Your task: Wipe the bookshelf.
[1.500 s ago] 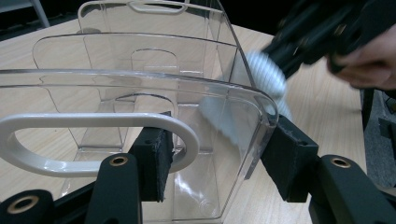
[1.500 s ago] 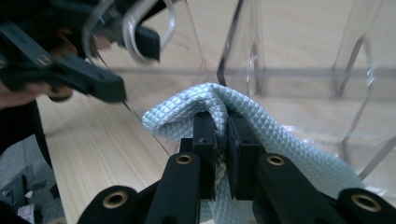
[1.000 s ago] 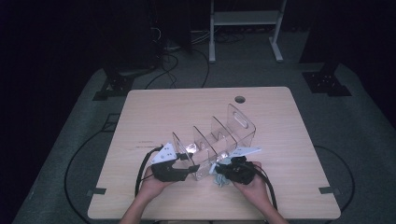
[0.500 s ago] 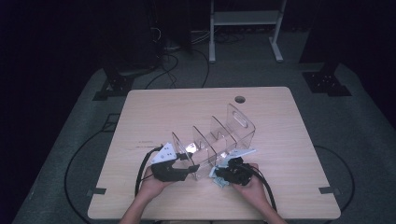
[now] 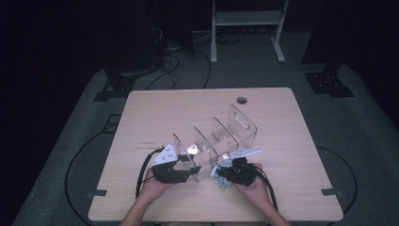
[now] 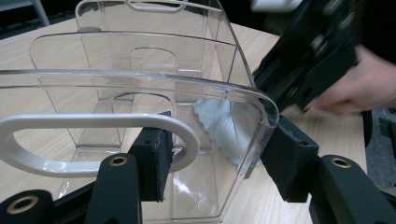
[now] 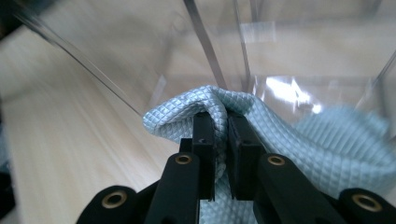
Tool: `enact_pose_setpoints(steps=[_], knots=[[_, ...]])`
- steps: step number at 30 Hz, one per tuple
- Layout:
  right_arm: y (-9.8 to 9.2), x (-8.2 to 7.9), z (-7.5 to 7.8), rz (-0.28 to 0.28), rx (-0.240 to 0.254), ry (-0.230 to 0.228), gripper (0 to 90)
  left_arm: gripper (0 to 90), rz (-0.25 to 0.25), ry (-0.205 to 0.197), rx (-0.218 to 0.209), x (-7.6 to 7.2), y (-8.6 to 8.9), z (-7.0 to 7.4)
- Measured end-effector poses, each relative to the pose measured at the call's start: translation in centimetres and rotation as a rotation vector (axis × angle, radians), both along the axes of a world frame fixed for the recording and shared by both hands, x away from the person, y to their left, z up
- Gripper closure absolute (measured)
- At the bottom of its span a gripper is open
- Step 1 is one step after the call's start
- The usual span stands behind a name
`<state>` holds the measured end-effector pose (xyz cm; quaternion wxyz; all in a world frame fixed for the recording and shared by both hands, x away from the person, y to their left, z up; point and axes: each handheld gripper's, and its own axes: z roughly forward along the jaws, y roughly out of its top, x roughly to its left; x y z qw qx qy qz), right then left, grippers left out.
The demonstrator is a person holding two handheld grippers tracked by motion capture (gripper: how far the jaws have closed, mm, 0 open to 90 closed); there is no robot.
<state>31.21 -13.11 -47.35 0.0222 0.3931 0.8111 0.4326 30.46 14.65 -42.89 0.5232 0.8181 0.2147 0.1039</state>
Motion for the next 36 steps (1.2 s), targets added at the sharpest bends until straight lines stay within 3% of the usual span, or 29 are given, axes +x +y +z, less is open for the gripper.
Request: enact_pose_setpoints(steps=[5,8,10,12,15,17,20,23,27,29,32,33,34,36], knots=[[-0.6,-0.3,1.5,-0.003,0.046,-0.048,82.4,46.2,-0.002,0.001,0.0,0.0,0.0,0.0],[-0.1,0.0,-0.3,0.0,-0.007,0.006,82.4,46.1,-0.001,0.001,0.001,0.0,0.0,0.0],[0.0,0.4,-0.7,0.005,-0.011,0.036,82.2,46.1,0.0,0.001,-0.001,0.0,0.0,0.0],[-0.1,0.4,-0.3,0.006,0.003,0.03,82.2,46.1,0.001,0.004,-0.007,0.0,0.0,0.0],[-0.6,0.0,1.0,0.003,0.049,-0.016,82.3,46.1,0.0,0.003,-0.007,0.0,0.0,0.0],[-0.6,0.0,1.0,0.005,0.05,-0.02,82.3,46.1,-0.001,0.003,-0.005,0.0,0.0,0.0],[-0.2,0.3,-0.3,0.007,0.02,0.023,82.2,46.0,0.0,0.005,-0.004,0.0,0.0,0.0],[-0.2,0.4,-0.4,0.006,0.013,0.038,82.3,46.0,0.004,0.011,-0.012,0.1,0.0,0.0],[-0.5,-0.1,1.3,0.007,0.052,-0.032,82.3,46.1,0.001,0.014,-0.014,0.1,0.1,0.0],[-0.5,0.0,0.9,0.005,0.058,-0.015,82.3,46.1,0.002,0.015,-0.012,0.1,0.1,0.1],[0.1,0.5,-1.5,0.008,-0.033,0.049,82.3,46.1,0.0,0.015,-0.006,0.1,0.1,0.1],[0.1,0.5,-1.8,0.007,-0.021,0.055,82.4,46.0,0.0,0.014,-0.005,0.1,0.1,0.1],[-0.1,0.5,-1.4,0.004,-0.011,0.058,82.4,46.1,0.001,0.014,-0.006,0.0,0.1,0.1],[-0.2,0.2,-0.3,0.002,0.01,0.014,82.4,46.0,-0.001,0.013,-0.01,0.0,0.1,0.1]])
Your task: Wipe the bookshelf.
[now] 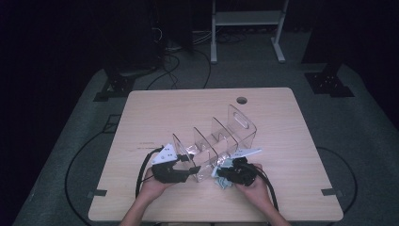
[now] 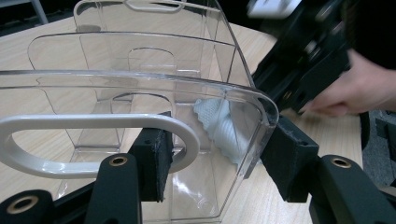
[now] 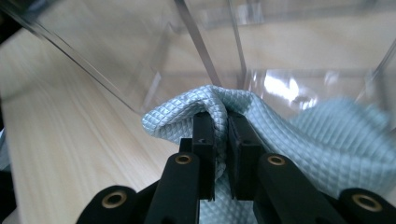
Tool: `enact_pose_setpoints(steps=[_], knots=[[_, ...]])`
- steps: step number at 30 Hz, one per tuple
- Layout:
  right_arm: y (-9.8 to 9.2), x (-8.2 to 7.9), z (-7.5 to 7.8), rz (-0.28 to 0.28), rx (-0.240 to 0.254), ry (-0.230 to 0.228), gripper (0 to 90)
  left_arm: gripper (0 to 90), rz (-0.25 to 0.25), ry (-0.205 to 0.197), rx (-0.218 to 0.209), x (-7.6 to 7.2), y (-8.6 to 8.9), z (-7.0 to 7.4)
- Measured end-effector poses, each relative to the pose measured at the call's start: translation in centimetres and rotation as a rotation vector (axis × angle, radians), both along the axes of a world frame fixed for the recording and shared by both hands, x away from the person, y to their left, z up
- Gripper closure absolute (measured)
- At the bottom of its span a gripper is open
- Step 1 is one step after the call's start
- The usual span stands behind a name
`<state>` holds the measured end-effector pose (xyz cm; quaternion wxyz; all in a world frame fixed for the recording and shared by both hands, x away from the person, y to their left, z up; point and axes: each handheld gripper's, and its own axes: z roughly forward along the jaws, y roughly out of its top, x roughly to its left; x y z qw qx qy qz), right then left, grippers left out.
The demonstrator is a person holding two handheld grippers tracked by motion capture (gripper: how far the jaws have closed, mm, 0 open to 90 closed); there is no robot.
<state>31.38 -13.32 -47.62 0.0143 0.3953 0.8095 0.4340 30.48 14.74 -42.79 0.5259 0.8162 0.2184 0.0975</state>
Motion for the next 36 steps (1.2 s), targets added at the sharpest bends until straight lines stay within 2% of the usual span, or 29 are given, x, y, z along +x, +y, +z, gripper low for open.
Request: enact_pose_setpoints(steps=[2,3,5,7,9,10,12,14,15,17,18,19,23,25,30,32,36], knots=[[0.0,-0.2,0.3,-0.003,0.008,-0.016,82.3,46.1,-0.003,0.001,0.0,0.1,0.0,0.0],[0.0,-0.1,0.1,-0.003,0.006,-0.009,82.4,46.1,-0.004,0.001,-0.001,0.1,0.0,0.0],[0.2,0.2,-0.8,0.002,-0.03,0.018,82.4,46.1,-0.004,0.002,0.003,0.1,0.0,0.0],[0.2,0.5,-1.1,0.003,-0.03,0.037,82.4,46.1,-0.001,0.001,0.001,0.1,0.0,0.0],[0.1,0.1,-0.3,-0.001,-0.019,-0.008,82.4,46.1,-0.001,0.0,0.001,0.0,0.0,0.0],[-0.1,-0.3,0.4,-0.007,0.005,-0.039,82.4,46.1,-0.001,0.001,0.0,0.0,0.0,0.0],[-0.3,-0.5,1.0,-0.01,0.022,-0.06,82.4,46.1,-0.002,0.001,0.001,0.1,0.1,0.0],[-0.2,-0.4,0.5,-0.01,0.003,-0.046,82.4,46.1,-0.002,0.001,0.002,0.1,0.0,0.0],[0.0,-0.2,-0.2,-0.012,-0.022,-0.024,82.3,46.1,-0.002,0.002,0.002,0.1,0.0,0.0],[0.3,0.0,-1.1,-0.011,-0.061,-0.016,82.3,46.0,-0.003,0.003,0.004,0.0,0.0,0.0],[0.3,0.0,-1.3,-0.012,-0.062,-0.014,82.3,46.0,-0.001,0.003,0.002,0.0,0.0,0.0],[0.3,0.0,-1.1,-0.016,-0.053,-0.009,82.4,45.9,-0.001,0.002,0.001,0.0,0.1,0.0],[-0.3,-0.3,0.6,-0.013,-0.002,-0.046,82.4,46.0,-0.004,0.002,0.002,0.1,0.1,0.0],[-1.0,-0.5,0.9,-0.017,0.041,-0.021,82.4,46.0,-0.005,0.002,0.003,0.1,0.1,0.0],[-1.1,-1.1,1.3,-0.009,0.039,-0.045,82.3,45.9,-0.004,0.001,0.005,0.0,0.0,0.0],[-1.4,-1.0,1.5,-0.014,0.049,-0.041,82.3,45.9,-0.005,0.002,0.004,0.0,0.0,0.0],[-1.9,-0.6,1.1,-0.025,0.039,-0.024,82.3,46.0,-0.008,0.001,0.007,0.1,0.1,0.0]])
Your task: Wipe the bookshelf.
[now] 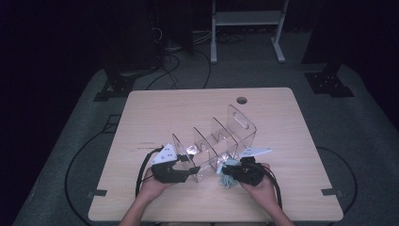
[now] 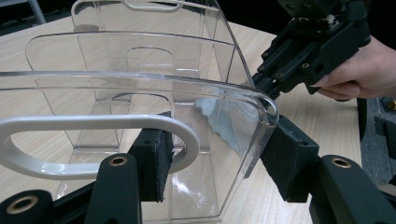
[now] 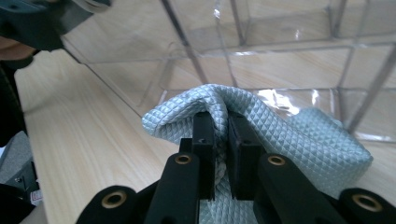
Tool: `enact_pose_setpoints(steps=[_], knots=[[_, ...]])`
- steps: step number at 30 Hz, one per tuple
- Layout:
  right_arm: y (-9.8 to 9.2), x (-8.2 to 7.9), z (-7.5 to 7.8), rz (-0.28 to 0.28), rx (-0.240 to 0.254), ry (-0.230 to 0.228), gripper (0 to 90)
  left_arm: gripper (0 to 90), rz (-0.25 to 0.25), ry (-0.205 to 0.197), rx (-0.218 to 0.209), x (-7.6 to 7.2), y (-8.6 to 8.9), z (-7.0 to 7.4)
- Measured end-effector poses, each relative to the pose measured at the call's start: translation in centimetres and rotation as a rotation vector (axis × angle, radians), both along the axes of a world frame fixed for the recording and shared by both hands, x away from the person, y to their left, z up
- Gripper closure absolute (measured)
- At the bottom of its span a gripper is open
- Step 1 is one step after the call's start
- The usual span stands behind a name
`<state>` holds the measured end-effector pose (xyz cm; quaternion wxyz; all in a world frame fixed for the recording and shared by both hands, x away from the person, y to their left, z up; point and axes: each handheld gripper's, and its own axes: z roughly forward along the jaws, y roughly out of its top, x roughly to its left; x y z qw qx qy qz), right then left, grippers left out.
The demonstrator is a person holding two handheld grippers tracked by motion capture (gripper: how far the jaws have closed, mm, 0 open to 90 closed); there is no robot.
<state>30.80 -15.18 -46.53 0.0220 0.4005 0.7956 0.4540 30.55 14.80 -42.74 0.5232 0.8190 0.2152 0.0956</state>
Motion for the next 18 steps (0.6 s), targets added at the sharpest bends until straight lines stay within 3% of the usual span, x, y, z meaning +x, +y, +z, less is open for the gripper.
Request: enact_pose_setpoints(steps=[2,5,9,15,16,18], knots=[[-0.5,0.1,0.1,-0.014,0.028,0.014,82.3,45.9,0.003,0.001,-0.001,0.0,0.0,0.0],[-0.7,-0.5,0.9,-0.007,0.053,-0.009,82.3,45.9,0.004,0.001,-0.003,0.0,0.0,0.0],[-0.6,-0.7,1.2,-0.004,-0.004,-0.047,82.3,46.0,0.001,0.001,0.005,-0.1,0.0,0.1],[-3.3,0.0,1.4,-0.076,0.078,-0.003,82.3,45.9,0.001,0.003,0.0,0.0,0.0,0.1],[-3.4,0.0,1.4,-0.074,0.079,-0.004,82.3,46.0,0.001,0.004,0.0,0.0,0.0,0.1],[-3.5,0.1,1.6,-0.085,0.037,-0.028,82.3,46.0,-0.001,0.003,0.003,0.0,0.0,0.1]])
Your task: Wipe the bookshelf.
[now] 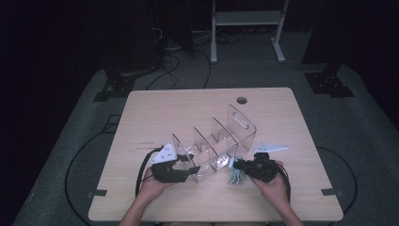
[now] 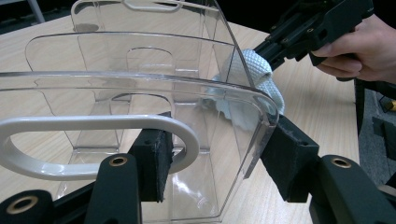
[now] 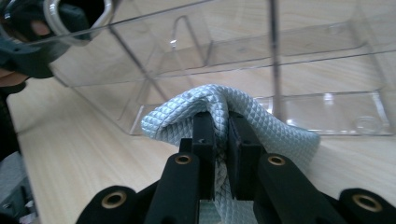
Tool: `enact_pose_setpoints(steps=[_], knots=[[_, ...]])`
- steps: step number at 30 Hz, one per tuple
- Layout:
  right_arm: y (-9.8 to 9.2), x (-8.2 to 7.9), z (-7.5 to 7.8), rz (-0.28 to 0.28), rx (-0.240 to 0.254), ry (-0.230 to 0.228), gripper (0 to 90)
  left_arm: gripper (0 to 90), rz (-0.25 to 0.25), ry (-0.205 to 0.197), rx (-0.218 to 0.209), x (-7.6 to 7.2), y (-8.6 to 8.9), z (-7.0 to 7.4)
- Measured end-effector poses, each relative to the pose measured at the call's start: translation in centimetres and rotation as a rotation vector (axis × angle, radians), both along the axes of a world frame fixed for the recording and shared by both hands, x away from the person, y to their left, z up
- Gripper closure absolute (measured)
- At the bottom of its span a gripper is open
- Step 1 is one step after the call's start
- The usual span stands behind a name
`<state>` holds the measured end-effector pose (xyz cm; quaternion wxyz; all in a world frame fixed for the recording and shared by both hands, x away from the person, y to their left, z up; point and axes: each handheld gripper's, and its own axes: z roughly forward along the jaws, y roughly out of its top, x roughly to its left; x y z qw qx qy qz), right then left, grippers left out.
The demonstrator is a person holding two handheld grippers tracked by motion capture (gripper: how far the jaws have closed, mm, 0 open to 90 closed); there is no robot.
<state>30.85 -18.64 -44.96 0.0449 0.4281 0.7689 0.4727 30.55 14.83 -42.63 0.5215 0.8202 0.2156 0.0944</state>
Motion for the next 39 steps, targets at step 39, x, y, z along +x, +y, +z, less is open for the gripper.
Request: enact_pose_setpoints(steps=[39], knots=[[9.6,-2.8,-2.9,0.211,-0.039,0.012,82.2,44.5,-0.007,0.083,-0.066,-0.1,-1.1,-0.2]])
